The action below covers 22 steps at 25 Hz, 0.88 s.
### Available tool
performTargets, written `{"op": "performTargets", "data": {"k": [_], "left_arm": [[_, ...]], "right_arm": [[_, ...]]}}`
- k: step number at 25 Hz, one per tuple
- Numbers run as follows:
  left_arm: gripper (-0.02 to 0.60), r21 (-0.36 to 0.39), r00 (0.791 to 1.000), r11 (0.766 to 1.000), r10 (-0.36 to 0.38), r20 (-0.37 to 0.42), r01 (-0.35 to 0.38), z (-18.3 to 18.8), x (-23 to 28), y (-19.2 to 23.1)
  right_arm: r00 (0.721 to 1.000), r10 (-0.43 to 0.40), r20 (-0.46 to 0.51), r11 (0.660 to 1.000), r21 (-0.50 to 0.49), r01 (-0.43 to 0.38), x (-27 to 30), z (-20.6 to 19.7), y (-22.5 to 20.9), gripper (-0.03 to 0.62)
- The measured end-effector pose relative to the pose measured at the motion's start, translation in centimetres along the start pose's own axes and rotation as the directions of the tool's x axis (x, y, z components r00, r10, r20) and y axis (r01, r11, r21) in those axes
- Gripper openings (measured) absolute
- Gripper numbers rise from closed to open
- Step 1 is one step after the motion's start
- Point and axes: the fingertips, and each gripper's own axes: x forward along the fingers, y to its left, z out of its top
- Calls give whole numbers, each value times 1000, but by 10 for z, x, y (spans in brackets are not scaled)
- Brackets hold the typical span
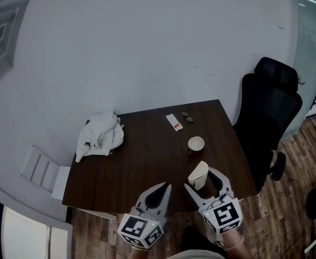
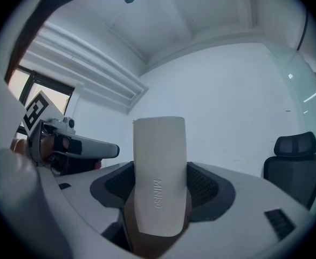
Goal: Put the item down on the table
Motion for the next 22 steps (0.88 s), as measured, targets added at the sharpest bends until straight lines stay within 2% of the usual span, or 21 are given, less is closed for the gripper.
{"op": "performTargets", "data": {"k": [4,12,19,22], "left_arm": [[18,-3,1000,1000,19,0,-19,-1,28,13],[18,-15,999,999,50,-10,-50,-10,49,40],[18,-16,998,999,43,-44,-44,-15,58,68],[18,-16,998,1000,21,-59,-22,-13,60,81]], "right_arm": [[999,32,-20,997,-75,-33,29,-17,-19,302],[987,81,-142,986,-135,-101,70,-66,-31,302],[959,101,-263,961,-222,-162,104,-114,-20,302],[944,93,-317,959,-224,-170,115,-136,-17,302]]}}
